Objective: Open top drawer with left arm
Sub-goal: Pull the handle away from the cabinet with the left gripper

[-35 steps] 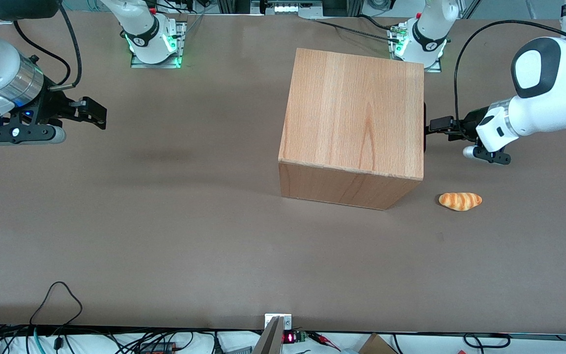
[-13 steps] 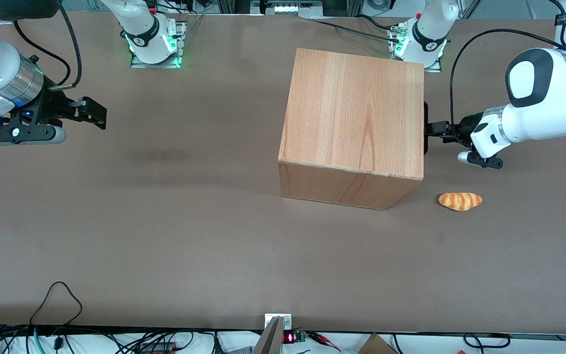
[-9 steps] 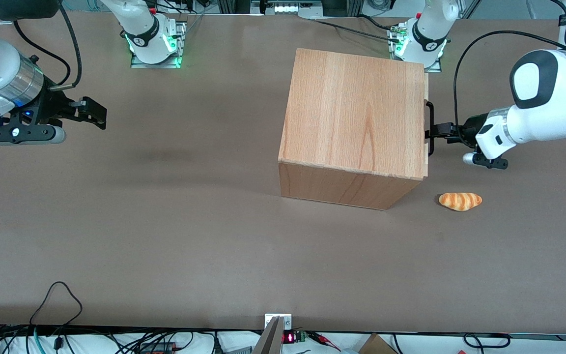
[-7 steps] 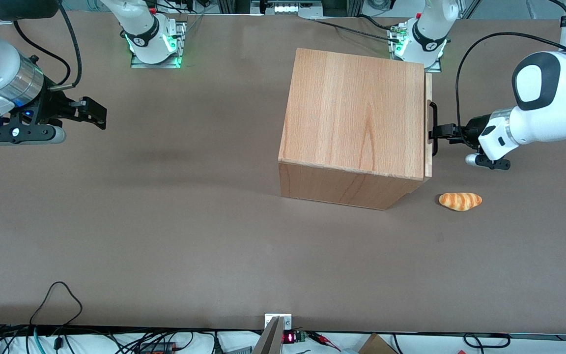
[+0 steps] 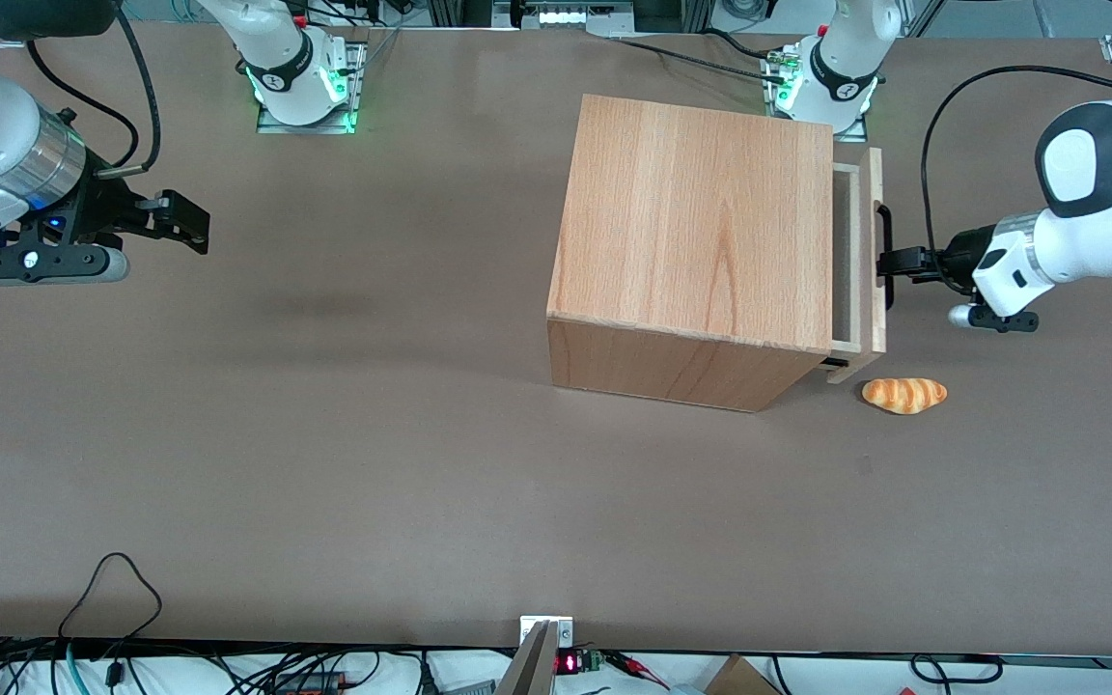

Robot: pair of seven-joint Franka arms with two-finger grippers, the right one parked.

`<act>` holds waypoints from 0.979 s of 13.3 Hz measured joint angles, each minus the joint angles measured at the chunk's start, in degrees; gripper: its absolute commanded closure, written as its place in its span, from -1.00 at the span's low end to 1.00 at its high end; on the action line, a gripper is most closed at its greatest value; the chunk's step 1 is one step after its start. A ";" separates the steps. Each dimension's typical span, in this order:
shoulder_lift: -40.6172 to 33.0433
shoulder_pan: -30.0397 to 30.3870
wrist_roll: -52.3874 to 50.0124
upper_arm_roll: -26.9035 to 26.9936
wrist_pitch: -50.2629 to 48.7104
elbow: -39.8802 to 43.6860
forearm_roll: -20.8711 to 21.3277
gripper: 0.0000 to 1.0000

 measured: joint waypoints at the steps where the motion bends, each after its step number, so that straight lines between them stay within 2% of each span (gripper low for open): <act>1: 0.00 0.52 0.07 0.00 0.00 0.00 0.22 -1.00; 13: 0.16 8.24 3.15 0.23 0.54 0.06 2.50 -1.00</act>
